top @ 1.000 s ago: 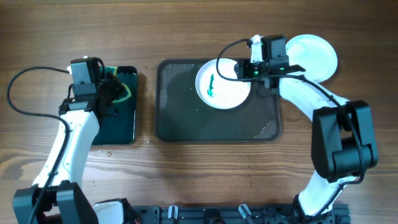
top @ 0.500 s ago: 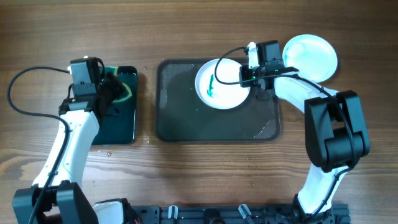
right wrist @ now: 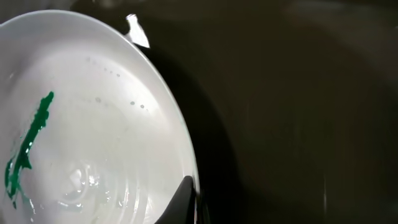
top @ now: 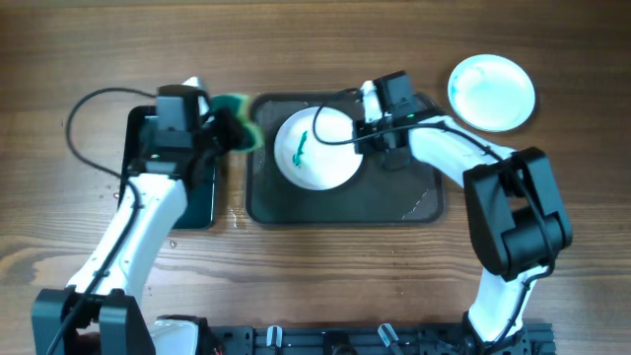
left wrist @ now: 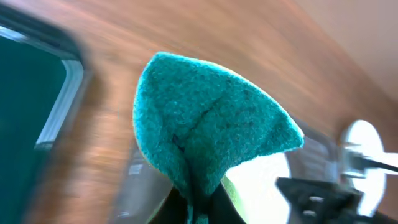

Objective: Clean dirty plates on tray and stack at the side
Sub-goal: 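Carry the sponge with the left gripper over the stained plate, then scrub the stained plate with the sponge in the left gripper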

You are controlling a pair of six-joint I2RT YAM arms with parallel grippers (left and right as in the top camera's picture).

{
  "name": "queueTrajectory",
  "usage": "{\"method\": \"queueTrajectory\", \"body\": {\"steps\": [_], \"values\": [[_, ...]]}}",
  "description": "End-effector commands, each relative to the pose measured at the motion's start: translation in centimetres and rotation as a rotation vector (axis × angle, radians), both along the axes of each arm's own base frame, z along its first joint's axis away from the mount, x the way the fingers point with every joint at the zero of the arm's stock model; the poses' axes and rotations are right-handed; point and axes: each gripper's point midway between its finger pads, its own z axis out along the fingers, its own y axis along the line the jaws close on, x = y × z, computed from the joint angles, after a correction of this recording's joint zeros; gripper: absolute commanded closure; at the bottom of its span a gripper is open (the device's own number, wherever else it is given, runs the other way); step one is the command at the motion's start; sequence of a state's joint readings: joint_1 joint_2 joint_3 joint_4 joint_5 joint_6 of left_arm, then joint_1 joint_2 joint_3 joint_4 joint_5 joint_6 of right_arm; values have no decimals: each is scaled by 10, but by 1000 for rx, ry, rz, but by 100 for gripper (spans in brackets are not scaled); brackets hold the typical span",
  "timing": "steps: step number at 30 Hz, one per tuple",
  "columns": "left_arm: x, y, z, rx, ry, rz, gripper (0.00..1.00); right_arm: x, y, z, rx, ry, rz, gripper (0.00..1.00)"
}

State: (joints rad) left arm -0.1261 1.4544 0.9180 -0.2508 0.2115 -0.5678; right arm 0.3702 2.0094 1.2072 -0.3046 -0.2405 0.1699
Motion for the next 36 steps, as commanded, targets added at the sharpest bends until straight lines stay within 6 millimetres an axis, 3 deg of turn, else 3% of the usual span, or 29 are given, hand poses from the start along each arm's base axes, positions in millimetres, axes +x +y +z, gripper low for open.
{"method": "queueTrajectory", "body": {"steps": [1, 10, 16, 20, 26, 28, 32, 36], "values": [[2, -39, -6, -73, 7, -38, 96, -25, 9, -22, -19, 75, 48, 96], [4, -114, -52, -179, 83, -67, 96, -24, 10, -21, -17, 73, 45, 96], [2, -124, -95, -153, 154, 27, 96, -24, 10, -21, -17, 73, 46, 96], [-2, -110, -117, -72, 187, 77, 96, -24, 10, -21, -16, 70, 46, 96], [-13, -43, -136, 209, 220, 275, 96, -23, 10, -21, -16, 69, 46, 96], [-17, -30, -138, 277, 233, 270, 96, -23, 10, -21, -16, 68, 47, 96], [-22, -10, -137, 368, 270, 226, 96, -23, 10, -21, -17, 67, 50, 96], [-15, -9, -114, 325, 248, 228, 96, -23, 10, -21, -17, 67, 50, 96]]}}
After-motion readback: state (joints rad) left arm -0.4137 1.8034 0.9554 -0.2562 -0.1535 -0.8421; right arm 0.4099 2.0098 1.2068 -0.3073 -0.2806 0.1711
